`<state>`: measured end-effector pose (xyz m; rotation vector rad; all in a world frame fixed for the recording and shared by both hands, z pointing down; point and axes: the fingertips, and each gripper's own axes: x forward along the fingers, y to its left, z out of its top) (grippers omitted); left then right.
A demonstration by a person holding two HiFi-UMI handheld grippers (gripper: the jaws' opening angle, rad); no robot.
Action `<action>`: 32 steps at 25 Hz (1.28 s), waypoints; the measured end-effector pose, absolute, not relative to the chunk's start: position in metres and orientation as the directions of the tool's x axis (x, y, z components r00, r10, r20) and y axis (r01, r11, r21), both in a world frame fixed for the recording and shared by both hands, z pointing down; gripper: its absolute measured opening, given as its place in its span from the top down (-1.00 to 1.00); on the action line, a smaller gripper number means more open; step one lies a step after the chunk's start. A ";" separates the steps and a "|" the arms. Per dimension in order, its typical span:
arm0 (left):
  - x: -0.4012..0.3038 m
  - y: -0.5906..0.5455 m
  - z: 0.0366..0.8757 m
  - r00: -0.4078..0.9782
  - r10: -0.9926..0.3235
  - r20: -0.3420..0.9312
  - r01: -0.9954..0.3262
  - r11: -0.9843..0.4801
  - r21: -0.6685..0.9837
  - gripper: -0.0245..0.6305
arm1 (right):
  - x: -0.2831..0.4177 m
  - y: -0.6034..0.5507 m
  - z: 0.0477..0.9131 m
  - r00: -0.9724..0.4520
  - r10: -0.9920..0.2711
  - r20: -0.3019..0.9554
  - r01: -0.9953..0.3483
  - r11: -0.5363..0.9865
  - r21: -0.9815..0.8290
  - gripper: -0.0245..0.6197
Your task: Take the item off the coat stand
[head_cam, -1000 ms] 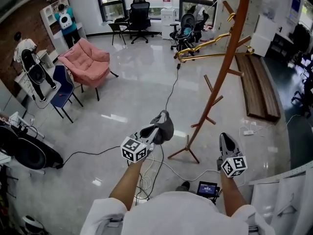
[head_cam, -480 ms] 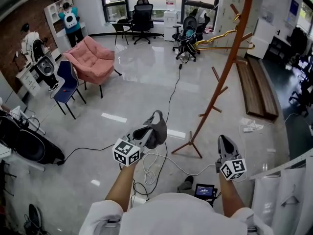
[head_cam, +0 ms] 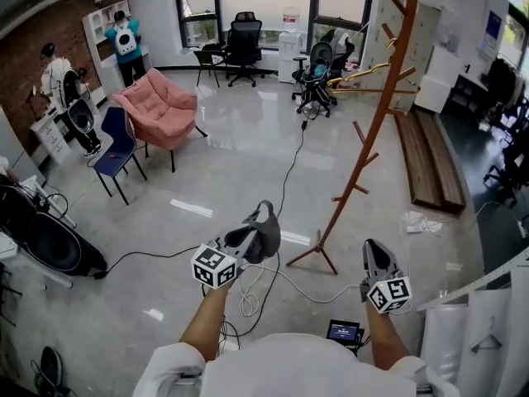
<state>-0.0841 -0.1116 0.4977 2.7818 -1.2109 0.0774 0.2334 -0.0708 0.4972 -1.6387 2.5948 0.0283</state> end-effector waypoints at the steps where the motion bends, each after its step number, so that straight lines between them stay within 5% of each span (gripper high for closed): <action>1: -0.082 -0.109 0.496 0.679 -0.729 0.085 -0.734 -0.674 0.080 0.85 | 0.235 -0.069 0.495 -0.435 -0.897 -0.074 -0.899 0.438 -0.022 0.84; 32: -0.047 -0.065 0.471 0.702 -0.712 0.032 -0.707 -0.691 0.149 0.85 | 0.249 -0.046 0.471 -0.515 -0.854 -0.072 -0.857 0.515 0.022 0.85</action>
